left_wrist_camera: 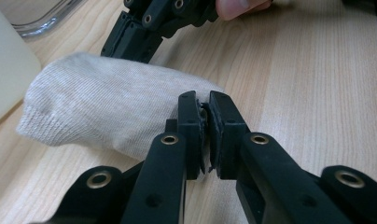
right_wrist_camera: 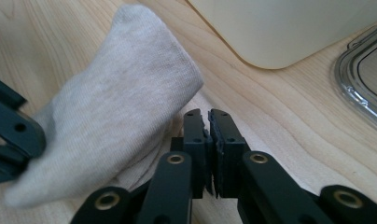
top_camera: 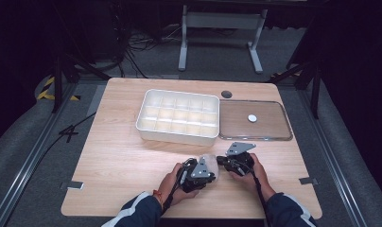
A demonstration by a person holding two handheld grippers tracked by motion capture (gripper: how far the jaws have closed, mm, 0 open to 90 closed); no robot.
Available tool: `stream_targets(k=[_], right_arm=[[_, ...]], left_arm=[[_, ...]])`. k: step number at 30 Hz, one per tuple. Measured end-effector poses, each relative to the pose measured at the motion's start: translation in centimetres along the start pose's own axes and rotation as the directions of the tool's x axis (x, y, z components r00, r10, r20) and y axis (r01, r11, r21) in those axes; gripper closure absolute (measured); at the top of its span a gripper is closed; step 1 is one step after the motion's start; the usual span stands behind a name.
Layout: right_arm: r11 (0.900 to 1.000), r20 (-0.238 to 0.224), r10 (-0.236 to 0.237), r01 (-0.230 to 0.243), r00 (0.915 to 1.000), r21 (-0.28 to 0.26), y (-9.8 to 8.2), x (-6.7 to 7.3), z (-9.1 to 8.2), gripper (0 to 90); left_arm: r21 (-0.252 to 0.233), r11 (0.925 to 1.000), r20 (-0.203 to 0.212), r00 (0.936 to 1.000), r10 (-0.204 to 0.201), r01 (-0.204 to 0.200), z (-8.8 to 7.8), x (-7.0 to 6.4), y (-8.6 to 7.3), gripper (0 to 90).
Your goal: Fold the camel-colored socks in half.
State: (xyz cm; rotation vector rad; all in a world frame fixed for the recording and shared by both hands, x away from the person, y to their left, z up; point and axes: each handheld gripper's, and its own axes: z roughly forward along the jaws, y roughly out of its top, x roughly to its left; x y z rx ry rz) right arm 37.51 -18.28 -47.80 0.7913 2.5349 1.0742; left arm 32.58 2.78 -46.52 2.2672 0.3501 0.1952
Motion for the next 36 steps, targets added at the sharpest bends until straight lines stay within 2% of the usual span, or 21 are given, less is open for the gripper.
stream_targets(k=[2,4,5,6,14,18,22,23,25,26,29,31,33,36], right_arm=[[1.000,0.003,-0.013,0.013,0.9999,0.007,0.1,0.1,0.0,85.3],[1.000,0.000,-0.013,0.013,0.9999,0.004,0.1,0.2,0.0,85.1],[1.000,0.004,-0.010,0.010,0.9999,-0.006,0.2,0.1,-0.2,85.1],[1.000,0.004,-0.010,0.010,0.9999,-0.006,0.2,0.1,-0.2,85.1],[0.996,-0.001,0.037,-0.037,0.9993,-0.078,0.6,-0.7,-1.9,80.3],[0.988,-0.031,0.060,-0.064,0.9977,-0.142,1.2,-0.7,-3.1,77.8],[0.981,-0.049,0.046,-0.055,0.9977,-0.187,2.0,0.0,-3.8,81.7],[0.980,-0.051,0.028,-0.037,0.9983,-0.193,2.2,0.3,-3.8,82.9],[0.981,-0.070,0.006,-0.020,0.9975,-0.193,2.6,0.8,-3.7,83.4],[0.982,-0.076,-0.015,0.001,0.9970,-0.189,2.9,1.2,-3.5,82.8],[0.983,-0.086,-0.035,0.019,0.9957,-0.184,3.1,1.6,-3.1,80.9],[0.986,-0.094,-0.029,0.013,0.9952,-0.167,3.0,1.6,-2.6,76.5],[0.992,-0.099,-0.024,0.011,0.9948,-0.129,2.9,1.6,-2.0,72.7],[0.996,-0.106,0.005,-0.015,0.9943,-0.087,2.4,1.5,-1.2,66.1]], left_arm=[[-0.016,0.9998,0.004,0.9999,-0.012,0.013,-0.2,0.1,0.1,82.4],[-0.037,0.9992,-0.001,0.9998,-0.018,0.018,-0.6,0.3,0.3,81.4],[-0.054,0.9979,-0.004,0.9993,-0.037,0.036,-1.0,0.4,0.3,79.5],[-0.054,0.9979,-0.004,0.9993,-0.037,0.036,-1.0,0.4,0.3,79.1],[-0.085,0.9952,-0.024,0.9984,-0.052,0.050,-1.8,0.7,0.4,74.9],[-0.084,0.9945,-0.012,0.9979,-0.063,0.062,-1.6,0.8,0.3,75.1],[-0.092,0.9929,-0.004,0.9971,-0.076,0.076,-1.1,0.7,0.0,75.0],[-0.092,0.9930,0.002,0.9972,-0.074,0.074,-1.1,0.6,0.0,74.8],[-0.094,0.9937,0.004,0.9981,-0.061,0.062,-0.8,0.6,0.0,74.4],[-0.094,0.9937,0.004,0.9981,-0.061,0.062,-0.8,0.6,0.0,74.4],[-0.083,0.9939,0.002,0.9974,-0.073,0.072,-0.3,0.5,-0.2,74.8],[-0.066,0.9955,0.009,0.9977,-0.068,0.068,0.1,0.4,-0.4,74.9],[-0.066,0.9957,0.013,0.9978,-0.065,0.066,0.3,0.3,-0.5,75.0],[-0.051,0.9977,0.007,0.9990,-0.044,0.045,-0.2,0.4,-0.5,74.6]])
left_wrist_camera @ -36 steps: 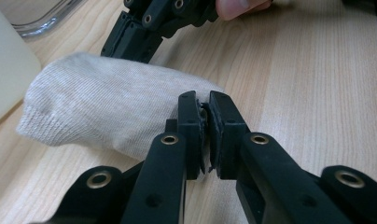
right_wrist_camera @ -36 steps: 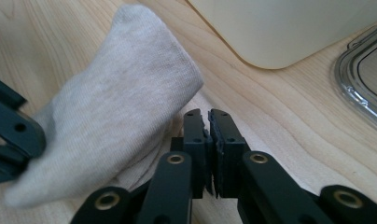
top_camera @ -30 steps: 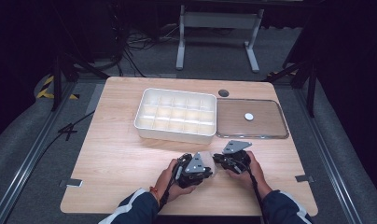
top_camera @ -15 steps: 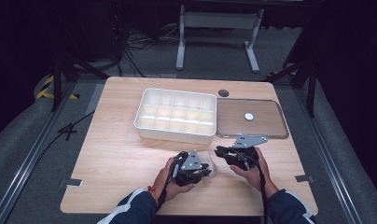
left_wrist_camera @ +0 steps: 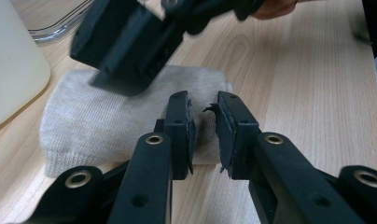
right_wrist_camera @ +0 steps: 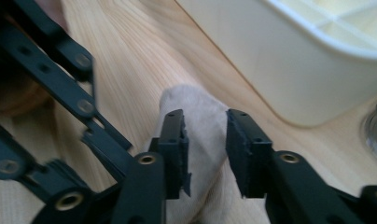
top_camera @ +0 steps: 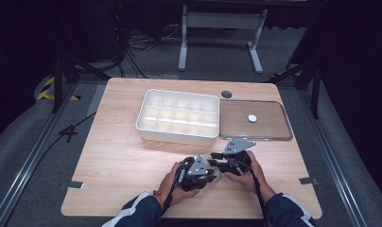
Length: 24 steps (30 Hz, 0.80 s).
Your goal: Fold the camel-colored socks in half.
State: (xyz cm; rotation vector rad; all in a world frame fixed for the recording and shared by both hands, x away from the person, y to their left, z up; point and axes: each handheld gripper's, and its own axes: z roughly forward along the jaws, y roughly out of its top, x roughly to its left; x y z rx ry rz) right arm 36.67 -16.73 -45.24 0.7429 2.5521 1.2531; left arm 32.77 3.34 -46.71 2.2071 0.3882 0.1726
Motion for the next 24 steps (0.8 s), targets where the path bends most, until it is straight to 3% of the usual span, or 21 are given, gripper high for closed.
stream_targets(k=[2,4,6,9,12,17,19,22,23,24], right_arm=[[0.999,0.001,0.010,-0.010,1.0000,0.036,-0.3,-0.3,0.4,61.9],[0.999,0.017,0.022,-0.022,0.9996,0.047,-0.5,-0.6,0.5,56.7],[0.997,0.004,0.053,-0.053,0.9986,0.062,-0.6,-1.0,0.5,54.2],[0.995,-0.018,0.061,-0.060,0.9980,0.081,-0.5,-1.3,0.4,50.3],[0.995,-0.024,0.052,-0.049,0.9984,0.085,0.0,-1.1,0.0,48.3],[0.995,-0.084,0.033,-0.025,0.9959,0.100,0.5,-0.2,0.0,46.6],[0.990,-0.087,0.056,-0.044,0.9946,0.133,0.3,-0.2,0.4,45.8],[0.980,-0.130,0.122,-0.098,0.9840,0.174,-0.4,-0.8,1.0,42.2],[0.980,-0.130,0.122,-0.098,0.9840,0.174,-0.4,-0.8,1.0,42.2],[0.971,-0.167,0.172,-0.139,0.9708,0.194,-0.7,-1.4,1.4,42.7]], left_arm=[[-0.001,0.9999,0.004,0.9999,0.010,-0.010,-0.9,0.0,0.0,72.5],[0.037,0.9988,0.004,0.9995,0.032,-0.033,-1.9,0.2,-0.1,71.3],[0.074,0.9962,0.015,0.9988,0.046,-0.047,-3.0,0.4,-0.5,67.1],[0.108,0.9937,-0.009,0.9994,0.032,-0.031,-3.8,1.0,-1.8,64.3],[0.124,0.9923,-0.016,0.9999,-0.003,0.005,-3.4,1.7,-2.5,65.1],[0.128,0.9917,-0.037,0.9993,-0.008,0.012,-1.9,2.0,-2.6,64.9],[0.131,0.9912,-0.030,0.9995,-0.010,0.014,-1.8,2.0,-2.6,63.7],[0.129,0.9915,-0.035,0.9993,-0.015,0.020,-2.2,2.2,-2.9,60.5],[0.129,0.9915,-0.035,0.9993,-0.015,0.020,-2.2,2.2,-2.9,58.2],[0.128,0.9914,-0.042,0.9989,-0.022,0.027,-2.4,2.3,-3.1,53.9]])
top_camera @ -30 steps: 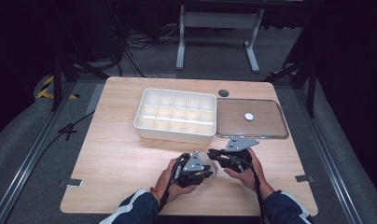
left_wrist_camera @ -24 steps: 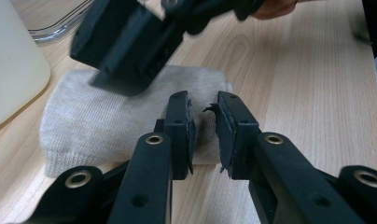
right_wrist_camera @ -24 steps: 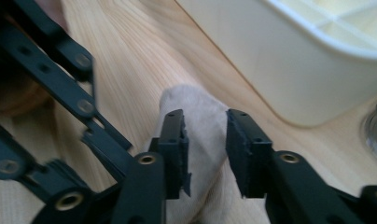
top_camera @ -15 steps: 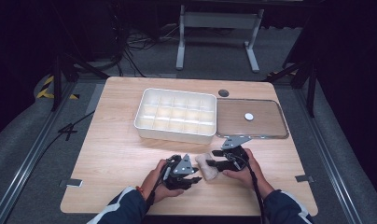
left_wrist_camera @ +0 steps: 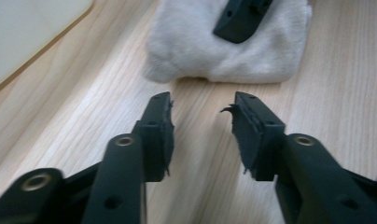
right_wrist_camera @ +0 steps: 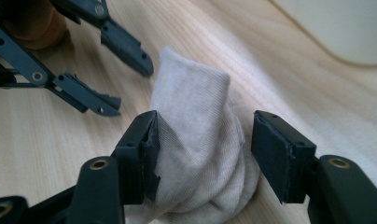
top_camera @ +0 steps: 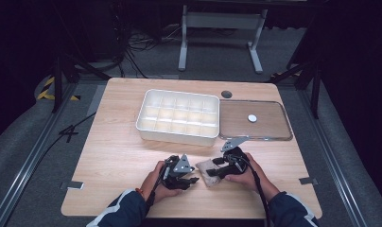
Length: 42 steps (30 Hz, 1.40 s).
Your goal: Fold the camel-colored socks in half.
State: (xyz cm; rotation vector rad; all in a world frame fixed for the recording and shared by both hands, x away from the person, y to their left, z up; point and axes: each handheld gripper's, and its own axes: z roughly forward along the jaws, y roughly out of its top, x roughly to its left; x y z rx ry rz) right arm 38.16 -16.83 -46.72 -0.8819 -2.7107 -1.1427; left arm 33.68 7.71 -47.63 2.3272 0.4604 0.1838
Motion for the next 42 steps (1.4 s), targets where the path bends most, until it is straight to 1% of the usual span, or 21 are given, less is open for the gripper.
stream_targets(k=[1,2,3,4,6,8,10,12,14,15,17,20,23,24,27,28,32,36,39,40,42], right_arm=[[1.000,0.000,0.000,0.000,1.0000,0.000,0.0,0.0,0.0,42.7],[1.000,-0.031,0.001,-0.001,0.9995,0.008,0.0,-0.2,0.2,46.2],[1.000,-0.031,0.001,-0.001,0.9995,0.008,0.0,-0.2,0.2,46.2],[1.000,-0.037,-0.003,0.003,0.9993,0.011,0.1,-0.2,0.2,49.0],[1.000,-0.057,-0.004,0.005,0.9983,0.020,0.2,-0.1,0.4,54.0],[1.000,-0.093,0.002,0.000,0.9956,0.023,0.1,-0.2,0.5,57.3],[1.000,-0.106,0.006,-0.003,0.9944,0.023,0.1,-0.2,0.5,59.7],[1.000,-0.120,0.006,-0.003,0.9928,0.024,0.1,-0.3,0.5,62.8],[1.000,-0.127,0.008,-0.006,0.9919,0.013,0.0,-0.4,0.5,65.6],[1.000,-0.129,0.007,-0.006,0.9916,0.009,0.0,-0.4,0.4,67.2],[1.000,-0.118,-0.005,0.005,0.9930,0.000,0.0,-0.2,0.2,70.0],[1.000,-0.106,-0.022,0.020,0.9941,-0.016,-0.1,0.1,0.0,71.8],[0.998,-0.083,-0.053,0.050,0.9951,-0.031,-0.2,0.4,-0.5,72.8],[0.997,-0.072,-0.062,0.059,0.9954,-0.045,-0.2,0.5,-0.9,72.9],[0.995,-0.044,-0.075,0.071,0.9963,-0.070,-0.2,0.7,-1.6,73.1],[0.994,-0.032,-0.081,0.078,0.9962,-0.080,-0.2,0.8,-2.0,73.2],[0.988,0.005,-0.103,0.103,0.9947,-0.117,-0.2,0.8,-2.8,73.3],[0.982,0.033,-0.103,0.107,0.9941,-0.157,-0.1,0.8,-3.6,73.3],[0.970,0.071,-0.107,0.120,0.9917,-0.210,0.0,0.8,-4.8,73.3],[0.962,0.092,-0.103,0.122,0.9905,-0.245,-0.1,0.7,-5.7,73.3],[0.953,0.116,-0.104,0.132,0.9878,-0.273,-0.1,0.7,-6.4,73.3]], left_arm=[[0.001,1.0000,0.005,1.0000,-0.002,0.002,-0.1,0.1,-0.1,53.9],[-0.009,0.9994,0.020,0.9992,-0.034,0.034,-0.5,0.3,-0.5,47.2],[-0.009,0.9994,0.020,0.9992,-0.034,0.034,-0.5,0.3,-0.5,44.4],[-0.002,0.9996,0.014,0.9995,-0.030,0.030,-0.9,0.5,-0.8,44.4],[-0.001,0.9987,0.002,0.9987,-0.050,0.050,-1.7,0.6,-1.3,35.9],[-0.002,0.9983,-0.017,0.9981,-0.059,0.059,-2.7,1.0,-2.3,31.5],[-0.011,0.9943,-0.040,0.9936,-0.106,0.106,-3.7,1.4,-3.5,28.5],[-0.014,0.9908,-0.065,0.9887,-0.135,0.134,-4.4,1.8,-4.2,26.3],[0.008,0.9921,-0.074,0.9894,-0.125,0.125,-5.1,2.1,-4.6,22.3],[0.002,0.9918,-0.086,0.9881,-0.127,0.128,-5.5,2.2,-4.9,21.9],[0.006,0.9895,-0.108,0.9838,-0.143,0.145,-6.1,2.5,-5.4,24.2],[0.041,0.9870,-0.146,0.9781,-0.148,0.156,-6.7,3.0,-6.2,23.4],[0.040,0.9837,-0.140,0.9758,-0.168,0.175,-7.3,3.5,-7.1,23.5],[0.034,0.9822,-0.145,0.9733,-0.178,0.185,-7.3,3.6,-7.3,23.2],[0.038,0.9816,-0.156,0.9714,-0.179,0.187,-7.6,3.8,-7.5,22.6],[0.040,0.9730,-0.162,0.9623,-0.218,0.227,-7.7,3.9,-7.7,22.3],[0.044,0.9767,-0.173,0.9645,-0.200,0.210,-7.7,4.1,-7.8,21.5],[0.035,0.9786,-0.171,0.9659,-0.194,0.203,-7.7,4.1,-8.0,20.7],[0.020,0.9817,-0.176,0.9673,-0.183,0.189,-7.6,4.2,-8.2,19.1],[0.010,0.9812,-0.174,0.9666,-0.188,0.193,-7.5,4.2,-8.3,17.8],[-0.001,0.9819,-0.174,0.9669,-0.187,0.189,-7.4,4.3,-8.4,16.4]])
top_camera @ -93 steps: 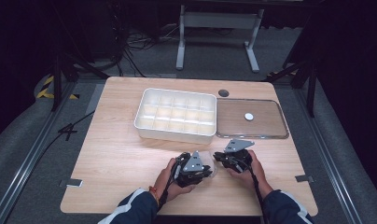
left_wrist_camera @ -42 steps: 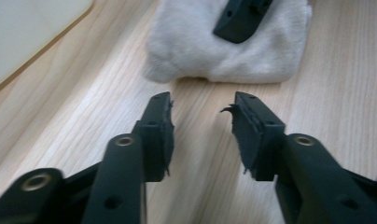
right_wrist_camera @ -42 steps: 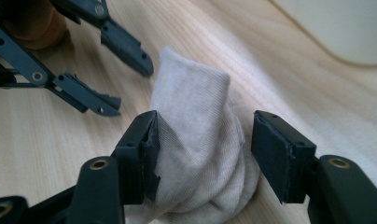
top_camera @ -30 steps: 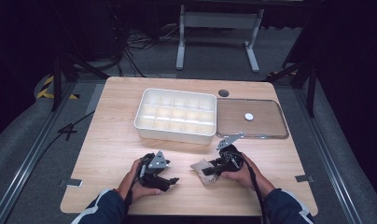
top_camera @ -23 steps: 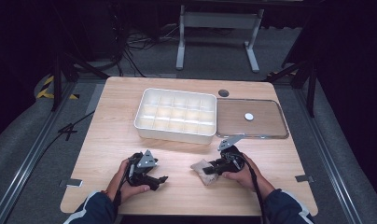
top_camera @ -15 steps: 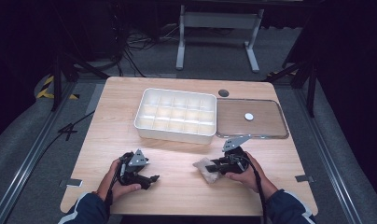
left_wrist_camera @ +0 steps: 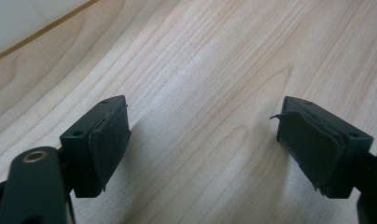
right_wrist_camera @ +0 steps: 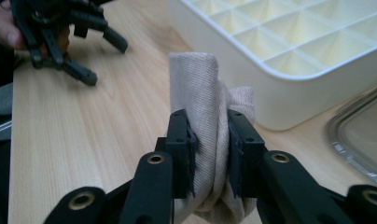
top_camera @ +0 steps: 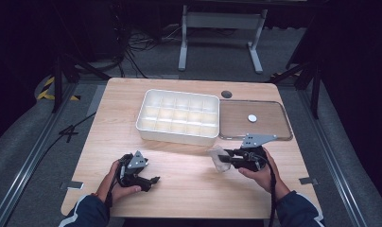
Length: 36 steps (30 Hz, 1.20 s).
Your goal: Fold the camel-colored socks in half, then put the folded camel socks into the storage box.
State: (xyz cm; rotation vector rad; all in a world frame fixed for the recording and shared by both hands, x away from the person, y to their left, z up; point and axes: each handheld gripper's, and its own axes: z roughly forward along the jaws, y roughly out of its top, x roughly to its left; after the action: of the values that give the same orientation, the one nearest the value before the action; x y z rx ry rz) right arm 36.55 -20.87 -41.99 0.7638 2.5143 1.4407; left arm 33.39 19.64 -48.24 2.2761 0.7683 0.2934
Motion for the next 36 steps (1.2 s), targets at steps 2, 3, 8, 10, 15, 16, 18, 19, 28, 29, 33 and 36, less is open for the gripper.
stream_targets(k=[2,3,8,10,15,16,18,19,28,29,33,36], right_arm=[[1.000,0.024,-0.003,0.004,0.9997,-0.031,0.2,-0.1,-0.8,73.3],[1.000,0.024,-0.003,0.004,0.9997,-0.031,0.2,-0.1,-0.8,73.3],[0.995,0.072,0.012,-0.005,0.9974,-0.099,0.5,-0.9,-2.5,73.3],[0.994,0.082,0.011,-0.002,0.9965,-0.111,0.6,-1.1,-2.8,73.3],[0.991,0.106,0.013,0.001,0.9943,-0.132,0.7,-1.3,-3.3,73.3],[0.991,0.110,0.012,0.003,0.9939,-0.136,0.7,-1.3,-3.4,73.3],[0.990,0.121,0.009,0.008,0.9927,-0.141,0.8,-1.3,-3.6,73.3],[0.989,0.125,0.011,0.007,0.9921,-0.147,0.8,-1.3,-3.7,73.3],[0.983,0.159,0.012,0.018,0.9872,-0.183,1.3,-1.4,-4.6,73.3],[0.983,0.160,0.013,0.017,0.9871,-0.184,1.3,-1.4,-4.7,73.3],[0.980,0.169,0.015,0.019,0.9856,-0.200,1.5,-1.5,-4.9,73.3],[0.979,0.174,0.024,0.012,0.9844,-0.202,1.5,-1.6,-4.9,73.3]], left_arm=[[-0.002,1.0000,-0.001,1.0000,0.002,-0.002,0.0,0.0,0.0,15.9],[-0.002,1.0000,-0.001,1.0000,0.002,-0.002,0.0,0.0,0.0,15.9],[-0.004,1.0000,0.001,1.0000,-0.002,0.002,0.1,0.1,0.0,15.8],[-0.002,1.0000,0.008,1.0000,0.004,-0.004,0.1,0.2,0.0,15.9],[-0.001,1.0000,0.013,0.9999,0.007,-0.007,0.1,0.2,0.0,15.4],[0.000,1.0000,0.014,0.9999,0.007,-0.007,0.1,0.2,0.0,15.3],[-0.001,1.0000,0.018,0.9998,0.006,-0.006,0.1,0.2,0.0,15.2],[-0.001,1.0000,0.019,0.9998,0.006,-0.006,0.1,0.2,0.0,15.2],[-0.002,0.9999,0.022,0.9997,0.012,-0.012,0.1,0.2,0.0,15.0],[-0.002,0.9999,0.022,0.9997,0.012,-0.012,0.1,0.2,0.0,15.0],[-0.002,0.9999,0.023,0.9997,0.013,-0.013,0.1,0.2,0.0,15.0],[0.000,0.9999,0.019,0.9997,0.017,-0.017,0.1,0.2,0.1,14.7]])
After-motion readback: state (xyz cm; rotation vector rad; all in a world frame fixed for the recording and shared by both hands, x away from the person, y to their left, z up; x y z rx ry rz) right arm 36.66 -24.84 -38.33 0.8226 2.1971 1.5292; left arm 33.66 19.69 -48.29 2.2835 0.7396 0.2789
